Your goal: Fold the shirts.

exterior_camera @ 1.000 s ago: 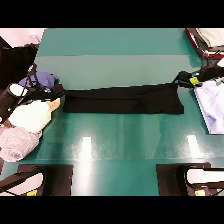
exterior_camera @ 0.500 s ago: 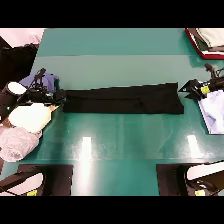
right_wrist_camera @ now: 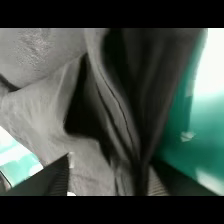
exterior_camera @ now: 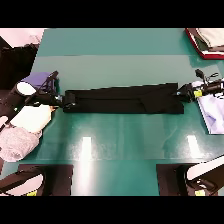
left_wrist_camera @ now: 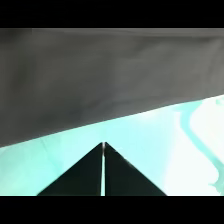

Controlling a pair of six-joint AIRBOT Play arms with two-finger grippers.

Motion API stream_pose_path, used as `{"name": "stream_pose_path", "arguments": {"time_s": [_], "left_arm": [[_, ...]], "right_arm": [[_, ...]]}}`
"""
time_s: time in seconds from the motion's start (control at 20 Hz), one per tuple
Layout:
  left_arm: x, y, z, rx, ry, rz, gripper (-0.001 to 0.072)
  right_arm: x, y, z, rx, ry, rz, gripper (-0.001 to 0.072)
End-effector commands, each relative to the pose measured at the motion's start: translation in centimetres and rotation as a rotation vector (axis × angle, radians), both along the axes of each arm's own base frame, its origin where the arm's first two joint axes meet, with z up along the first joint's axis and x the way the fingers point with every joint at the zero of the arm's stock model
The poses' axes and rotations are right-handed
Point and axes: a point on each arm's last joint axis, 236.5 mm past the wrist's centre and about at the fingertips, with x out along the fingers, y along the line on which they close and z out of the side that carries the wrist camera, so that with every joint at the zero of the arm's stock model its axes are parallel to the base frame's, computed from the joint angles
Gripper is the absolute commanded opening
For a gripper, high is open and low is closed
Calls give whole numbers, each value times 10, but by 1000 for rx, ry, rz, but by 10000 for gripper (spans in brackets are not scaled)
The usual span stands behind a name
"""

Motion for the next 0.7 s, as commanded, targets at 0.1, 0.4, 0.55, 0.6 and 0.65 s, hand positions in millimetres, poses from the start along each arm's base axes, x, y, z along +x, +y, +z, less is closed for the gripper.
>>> {"name": "stream_pose_path", "arguments": {"time_s": [0.1, 0.4, 0.55, 0.6, 0.65], "left_arm": [[-4, -44, 7, -21, -54, -62, 24], [1, -78, 18, -43, -105, -96, 23], [21, -110, 28, -55, -125, -165, 23], [31, -125, 29, -60, -135, -189, 22], [40, -140, 29, -64, -144, -209, 23]], "right_arm": [[5, 22, -2, 18, -72, 91, 141], [18, 32, 39, 54, -175, 78, 20], [30, 51, 95, 88, -300, 57, 19], [30, 62, 112, 97, -325, 63, 18], [30, 75, 130, 110, -349, 70, 18]]}}
